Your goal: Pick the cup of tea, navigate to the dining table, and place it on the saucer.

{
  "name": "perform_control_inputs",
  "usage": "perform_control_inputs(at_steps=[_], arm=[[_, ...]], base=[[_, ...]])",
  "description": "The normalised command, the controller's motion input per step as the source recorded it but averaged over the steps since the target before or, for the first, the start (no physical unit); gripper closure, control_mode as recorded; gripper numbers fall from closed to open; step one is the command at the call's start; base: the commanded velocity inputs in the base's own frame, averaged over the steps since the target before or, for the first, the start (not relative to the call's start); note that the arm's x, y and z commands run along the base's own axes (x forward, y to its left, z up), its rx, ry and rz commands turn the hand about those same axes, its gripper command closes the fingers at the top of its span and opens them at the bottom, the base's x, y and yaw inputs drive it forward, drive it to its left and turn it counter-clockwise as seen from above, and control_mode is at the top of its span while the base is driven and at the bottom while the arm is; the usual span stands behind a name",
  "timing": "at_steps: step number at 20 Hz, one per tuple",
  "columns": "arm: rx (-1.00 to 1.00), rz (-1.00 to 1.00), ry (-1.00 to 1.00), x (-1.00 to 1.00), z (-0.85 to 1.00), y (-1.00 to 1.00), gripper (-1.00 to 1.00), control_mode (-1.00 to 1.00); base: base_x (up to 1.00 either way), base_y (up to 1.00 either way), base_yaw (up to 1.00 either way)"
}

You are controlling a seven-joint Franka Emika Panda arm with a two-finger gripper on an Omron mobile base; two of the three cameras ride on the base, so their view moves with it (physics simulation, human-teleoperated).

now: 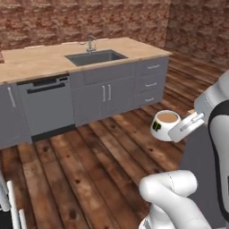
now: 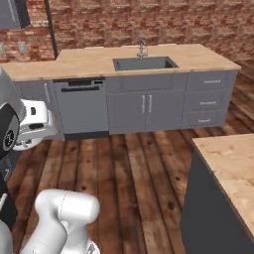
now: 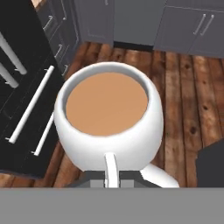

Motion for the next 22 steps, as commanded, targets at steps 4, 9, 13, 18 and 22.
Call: perform_control_inputs(at_steps=[4, 9, 13, 18, 22], arm=[[0.0, 0.0, 0.0, 0.0, 0.0, 0.0, 1.0, 1.0], [0.0, 0.0, 0.0, 0.0, 0.0, 0.0, 1.0, 1.0], [0.0, 0.0, 0.0, 0.0, 0.0, 0.0, 1.0, 1.0], [0.0, 0.0, 0.0, 0.0, 0.0, 0.0, 1.0, 1.0], [0.0, 0.0, 0.0, 0.0, 0.0, 0.0, 1.0, 1.0]], base=[[1.0, 0.15, -0.32], [1.0, 0.18, -0.4], [1.0, 0.16, -0.39], [1.0, 0.16, -0.39], [1.0, 0.16, -0.4]])
